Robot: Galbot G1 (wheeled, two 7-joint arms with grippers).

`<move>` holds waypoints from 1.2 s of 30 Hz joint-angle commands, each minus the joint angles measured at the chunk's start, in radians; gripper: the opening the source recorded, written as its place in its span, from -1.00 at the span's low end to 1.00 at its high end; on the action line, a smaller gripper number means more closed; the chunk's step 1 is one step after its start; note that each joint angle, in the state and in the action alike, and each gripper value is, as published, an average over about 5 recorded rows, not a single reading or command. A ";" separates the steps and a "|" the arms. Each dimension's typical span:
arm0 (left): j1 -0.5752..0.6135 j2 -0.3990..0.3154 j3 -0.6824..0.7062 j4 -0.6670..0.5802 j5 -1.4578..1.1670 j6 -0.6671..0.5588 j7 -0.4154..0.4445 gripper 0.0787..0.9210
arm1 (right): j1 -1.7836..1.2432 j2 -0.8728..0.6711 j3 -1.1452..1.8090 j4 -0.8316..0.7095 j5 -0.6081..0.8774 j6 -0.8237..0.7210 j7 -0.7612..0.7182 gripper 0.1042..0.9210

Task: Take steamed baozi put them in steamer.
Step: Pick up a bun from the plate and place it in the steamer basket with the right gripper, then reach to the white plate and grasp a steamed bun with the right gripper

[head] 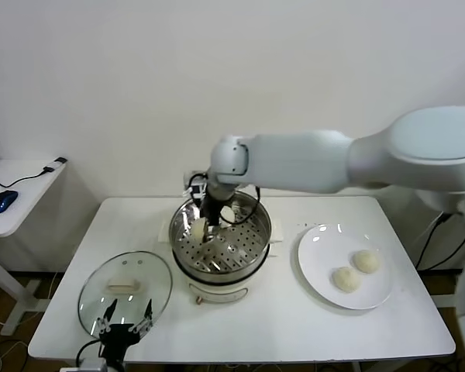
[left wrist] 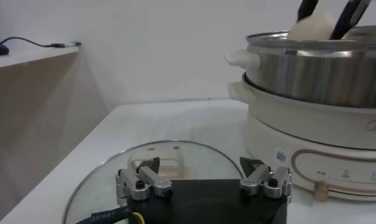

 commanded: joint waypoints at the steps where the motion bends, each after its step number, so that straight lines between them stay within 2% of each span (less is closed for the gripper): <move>1: 0.000 -0.001 0.001 0.000 0.000 -0.001 0.001 0.77 | -0.124 0.101 0.024 -0.156 -0.035 -0.017 0.028 0.51; 4: 0.000 0.000 0.000 0.002 -0.001 -0.003 0.000 0.77 | -0.126 0.096 0.042 -0.158 -0.035 -0.013 0.030 0.52; 8: -0.001 0.000 -0.001 0.004 -0.001 -0.004 0.000 0.77 | -0.090 0.071 0.044 -0.131 -0.038 0.019 0.003 0.67; 15: 0.001 0.000 0.002 -0.004 0.000 -0.003 0.001 0.77 | 0.061 -0.046 -0.002 -0.003 -0.050 0.158 -0.168 0.76; 19: 0.005 0.000 0.005 -0.007 0.001 -0.004 0.002 0.77 | 0.185 -0.178 -0.063 0.052 -0.050 0.247 -0.290 0.76; 24: 0.010 -0.001 0.009 -0.010 0.004 -0.007 0.002 0.77 | 0.324 -0.413 -0.165 0.116 -0.084 0.330 -0.398 0.76; 30: 0.007 -0.004 0.011 -0.014 0.006 -0.003 0.002 0.77 | 0.409 -0.662 -0.305 0.241 -0.231 0.352 -0.403 0.76; 36: 0.005 0.002 0.000 -0.011 0.002 -0.003 0.002 0.77 | 0.295 -0.830 -0.346 0.298 -0.408 0.323 -0.339 0.76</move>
